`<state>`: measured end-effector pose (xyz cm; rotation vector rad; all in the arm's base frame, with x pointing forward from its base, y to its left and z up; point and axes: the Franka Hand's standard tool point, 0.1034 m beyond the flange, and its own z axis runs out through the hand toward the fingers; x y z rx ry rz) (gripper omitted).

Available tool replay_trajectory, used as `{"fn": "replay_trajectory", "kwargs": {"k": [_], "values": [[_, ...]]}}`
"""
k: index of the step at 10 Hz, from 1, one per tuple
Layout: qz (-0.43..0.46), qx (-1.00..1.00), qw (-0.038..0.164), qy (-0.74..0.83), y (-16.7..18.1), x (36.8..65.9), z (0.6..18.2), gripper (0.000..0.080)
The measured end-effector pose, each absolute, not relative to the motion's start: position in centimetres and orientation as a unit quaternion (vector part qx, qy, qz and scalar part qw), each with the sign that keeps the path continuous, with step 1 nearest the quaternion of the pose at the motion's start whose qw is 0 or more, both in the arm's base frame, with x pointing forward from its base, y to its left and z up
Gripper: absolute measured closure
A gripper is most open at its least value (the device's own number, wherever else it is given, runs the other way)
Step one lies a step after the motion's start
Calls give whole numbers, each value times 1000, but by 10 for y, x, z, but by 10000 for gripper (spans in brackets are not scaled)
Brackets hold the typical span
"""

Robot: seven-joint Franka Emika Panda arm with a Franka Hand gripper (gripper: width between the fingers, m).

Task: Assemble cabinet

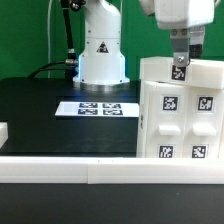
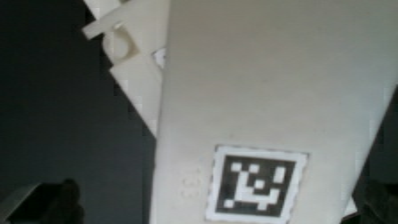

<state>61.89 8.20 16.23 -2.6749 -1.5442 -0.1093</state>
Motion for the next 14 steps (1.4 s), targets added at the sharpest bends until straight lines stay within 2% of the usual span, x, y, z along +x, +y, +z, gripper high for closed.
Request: {"fn": "replay_trajectory", "kwargs": {"k": [5,7,12,14], "values": [[-26,-899,30,-436,78,616,153,2],[-26,-901,30,-432,78,616,153,244],[-25,-913,30,-407,78,616,153,243],[-23,-940,33,-340,78,616,153,242]]}}
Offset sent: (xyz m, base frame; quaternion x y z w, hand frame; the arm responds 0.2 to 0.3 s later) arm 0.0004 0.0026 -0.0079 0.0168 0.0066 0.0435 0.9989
